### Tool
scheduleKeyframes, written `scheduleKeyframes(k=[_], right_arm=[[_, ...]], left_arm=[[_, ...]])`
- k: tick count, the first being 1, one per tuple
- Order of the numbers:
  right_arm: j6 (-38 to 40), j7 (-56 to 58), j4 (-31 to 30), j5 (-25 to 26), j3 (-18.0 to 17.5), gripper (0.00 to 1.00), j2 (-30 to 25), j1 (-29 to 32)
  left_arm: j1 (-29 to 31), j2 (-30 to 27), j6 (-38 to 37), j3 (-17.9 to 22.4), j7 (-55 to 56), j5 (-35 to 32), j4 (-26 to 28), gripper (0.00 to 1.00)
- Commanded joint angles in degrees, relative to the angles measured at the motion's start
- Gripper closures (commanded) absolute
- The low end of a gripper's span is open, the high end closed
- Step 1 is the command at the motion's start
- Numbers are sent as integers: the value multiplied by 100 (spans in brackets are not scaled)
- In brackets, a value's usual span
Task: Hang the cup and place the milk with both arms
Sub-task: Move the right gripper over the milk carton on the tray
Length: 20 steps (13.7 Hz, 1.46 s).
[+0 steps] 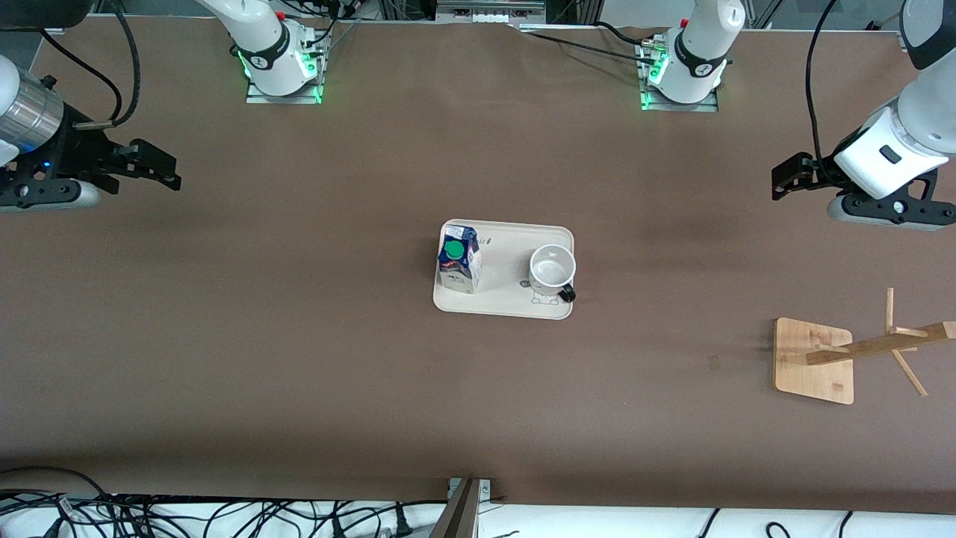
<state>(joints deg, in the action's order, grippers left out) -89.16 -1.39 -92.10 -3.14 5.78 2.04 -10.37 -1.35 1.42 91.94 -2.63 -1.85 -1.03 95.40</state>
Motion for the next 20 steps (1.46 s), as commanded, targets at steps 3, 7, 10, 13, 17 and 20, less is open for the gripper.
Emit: scheduleKeyframes(k=[3,7,10,13,17,20], right_arm=[[496,174,122,-108,-164,0,244,-227],[-12,-727,201,-538,-252,0,831,-588],[-601,-1476,263,-687,-349,0,1175,-1027],[-1067,-2478,560,-723,-349,0,1692,-1721],[-1542,-3901,1342,-670,-332,0,2501,-2634],[-1833,-4615,1713,-469,-305,0,2976,-3031]], left_arm=[[-40,516,-674,-54,-114,6,-1064,0],[29,939,-888,-45,-96,41,-1595,0],[12,957,-888,-45,-123,24,-1604,0],[21,957,-888,-45,-35,94,-1595,0],[30,957,-915,-54,238,94,-1586,0],[39,957,-923,-54,238,94,-1595,0]])
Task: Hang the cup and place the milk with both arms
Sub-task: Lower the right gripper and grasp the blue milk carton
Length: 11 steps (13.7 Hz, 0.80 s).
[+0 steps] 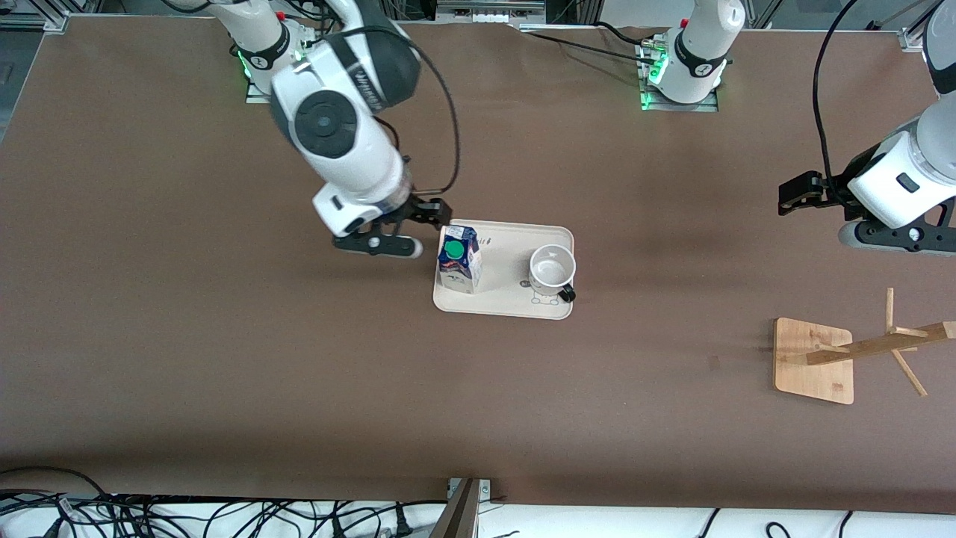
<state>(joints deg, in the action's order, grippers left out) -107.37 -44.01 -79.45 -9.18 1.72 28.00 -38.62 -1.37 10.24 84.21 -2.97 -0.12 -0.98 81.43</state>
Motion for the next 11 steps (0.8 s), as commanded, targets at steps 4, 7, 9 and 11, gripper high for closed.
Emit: scheduleKeyframes(k=[4,7,9,11], right_arm=[[-346,-679,448,206,83,0,618,-296],[-530,-705,430,302,109,0,794,-419],[-531,-836,422,557,100,0,882,-471],[-557,-846,422,566,100,2,935,-472]], left_arm=[[-21,75,-159,-29,65,89,-206,0],[-12,75,-238,-37,82,89,-206,0],[-30,75,-238,-46,83,89,-206,0],[-12,75,-238,-37,100,89,-206,0]])
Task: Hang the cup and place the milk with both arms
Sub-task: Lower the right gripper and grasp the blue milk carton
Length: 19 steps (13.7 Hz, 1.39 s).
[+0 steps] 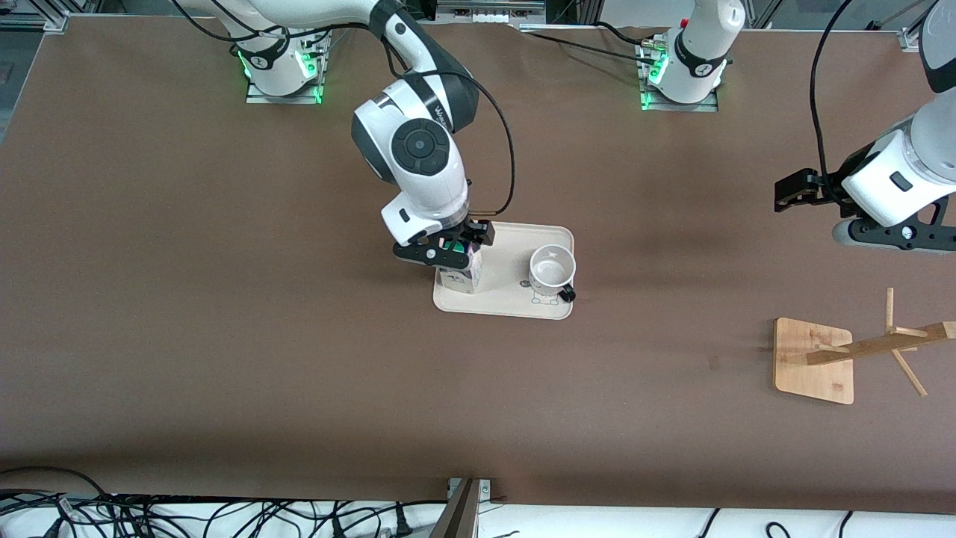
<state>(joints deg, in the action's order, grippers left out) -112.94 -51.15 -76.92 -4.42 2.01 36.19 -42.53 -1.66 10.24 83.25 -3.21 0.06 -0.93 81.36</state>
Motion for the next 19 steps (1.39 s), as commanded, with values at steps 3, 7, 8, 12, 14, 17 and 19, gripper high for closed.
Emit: scheduleKeyframes(k=[3,7,8,12,14,17,19], right_arm=[[-105,-141,169,100,80,7,195,-88],[-123,-114,169,91,80,29,222,-80],[-123,-105,169,82,80,37,213,-71],[-106,9,195,65,80,47,151,-36],[-62,18,204,56,80,48,99,-36],[156,114,204,29,97,48,-103,8],[482,647,195,38,115,48,-287,139]], left_arm=[[26,75,-142,-13,82,84,-200,0],[17,75,-142,-13,82,84,-200,0],[17,75,-142,-21,82,84,-200,0],[17,75,-142,-22,82,84,-200,0],[17,75,-142,-13,82,84,-200,0],[17,75,-142,-13,82,84,-200,0],[43,75,-159,-13,82,84,-182,0]])
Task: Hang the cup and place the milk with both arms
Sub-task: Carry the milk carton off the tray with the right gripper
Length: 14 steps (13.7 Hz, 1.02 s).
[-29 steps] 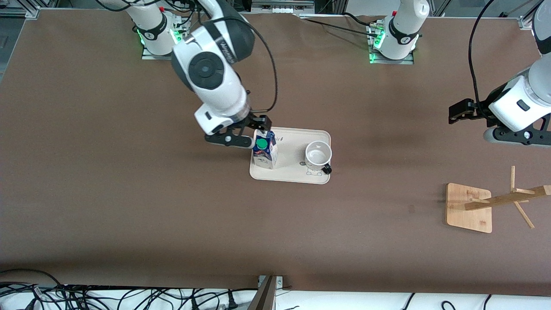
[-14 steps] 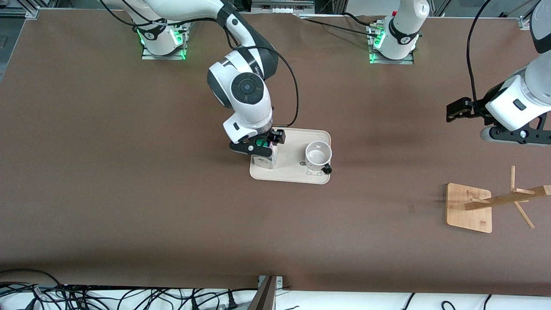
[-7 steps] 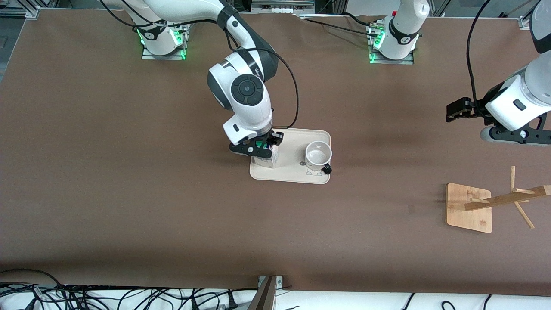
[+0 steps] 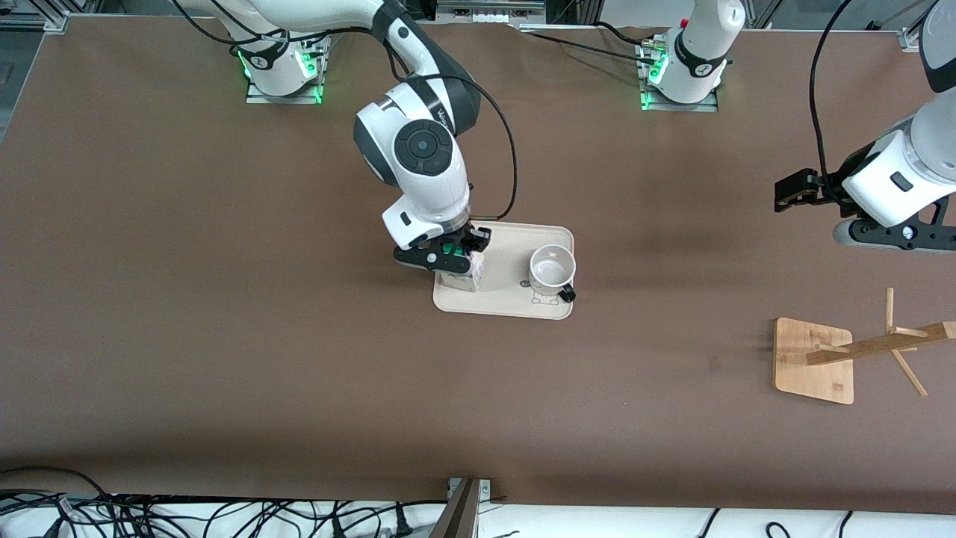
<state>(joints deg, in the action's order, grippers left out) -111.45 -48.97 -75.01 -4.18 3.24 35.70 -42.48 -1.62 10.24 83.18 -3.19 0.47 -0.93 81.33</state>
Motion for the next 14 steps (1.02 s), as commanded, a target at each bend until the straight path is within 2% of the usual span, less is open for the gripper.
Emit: scheduleKeyframes(k=[1,4,6,11,13,14], right_arm=[[439,754,-5,5,2,48,-404,282],[922,1651,-23,-4,2,48,-616,792],[1011,2144,-189,-4,246,48,-765,951],[608,3778,-1786,49,1274,47,-1669,969],[-22,4489,-2707,58,1731,46,-2065,961],[-322,4606,-3121,58,1846,46,-2188,960]], left_arm=[[65,75,-153,-15,33,84,-170,0],[31,75,-152,-23,33,84,-179,0],[13,75,-153,-23,41,84,-188,0],[13,75,-152,-23,33,84,-188,0],[4,75,-144,-23,33,84,-188,0],[-5,75,-144,-23,41,84,-188,0]])
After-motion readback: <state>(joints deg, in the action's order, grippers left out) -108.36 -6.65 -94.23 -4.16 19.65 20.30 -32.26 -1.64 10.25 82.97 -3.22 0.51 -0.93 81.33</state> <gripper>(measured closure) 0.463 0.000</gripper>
